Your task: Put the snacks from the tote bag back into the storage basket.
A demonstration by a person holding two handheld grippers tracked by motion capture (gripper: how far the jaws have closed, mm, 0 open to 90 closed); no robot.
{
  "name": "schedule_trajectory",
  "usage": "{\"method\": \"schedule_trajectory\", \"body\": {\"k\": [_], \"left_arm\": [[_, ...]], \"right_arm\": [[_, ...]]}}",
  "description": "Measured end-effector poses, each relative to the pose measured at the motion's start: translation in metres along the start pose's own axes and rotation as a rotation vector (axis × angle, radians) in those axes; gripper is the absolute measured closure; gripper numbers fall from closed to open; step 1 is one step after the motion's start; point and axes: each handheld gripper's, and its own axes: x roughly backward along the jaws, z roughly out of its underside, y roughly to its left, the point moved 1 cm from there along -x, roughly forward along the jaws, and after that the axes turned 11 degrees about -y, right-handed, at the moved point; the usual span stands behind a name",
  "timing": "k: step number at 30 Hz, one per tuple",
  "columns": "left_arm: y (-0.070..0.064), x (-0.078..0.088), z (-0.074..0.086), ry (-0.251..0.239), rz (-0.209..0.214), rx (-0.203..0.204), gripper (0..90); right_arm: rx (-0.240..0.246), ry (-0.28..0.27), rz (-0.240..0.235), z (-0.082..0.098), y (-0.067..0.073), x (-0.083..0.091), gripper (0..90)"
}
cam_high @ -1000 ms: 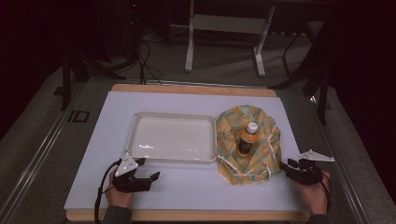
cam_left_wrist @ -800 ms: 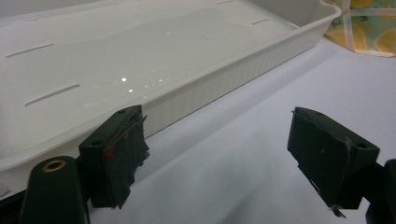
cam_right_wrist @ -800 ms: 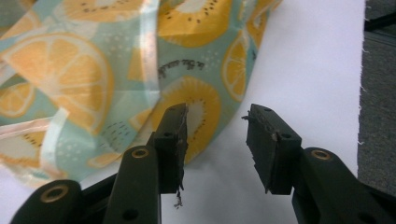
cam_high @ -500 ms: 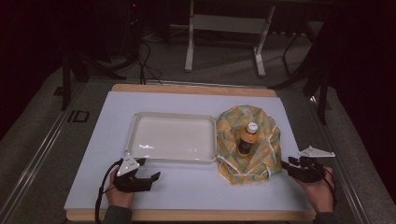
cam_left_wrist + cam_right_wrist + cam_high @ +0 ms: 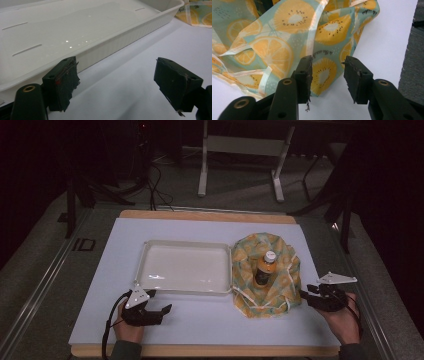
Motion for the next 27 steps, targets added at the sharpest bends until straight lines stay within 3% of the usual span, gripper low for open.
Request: {"method": "schedule_trajectory", "body": {"k": [18,21,27], "left_arm": [[0.0,-0.001,0.0,0.005,0.001,0.002,19.3],[0.0,-0.001,0.0,0.006,0.0,0.001,19.3],[0.0,-0.001,0.0,0.006,0.0,0.001,19.3]], "right_arm": [[0.083,0.05,-0.046,-0.023,0.001,0.007,57.5],[0.096,0.06,-0.074,-0.026,0.003,0.006,58.5],[0.139,0.085,-0.087,-0.034,0.008,0.005,58.6]]}}
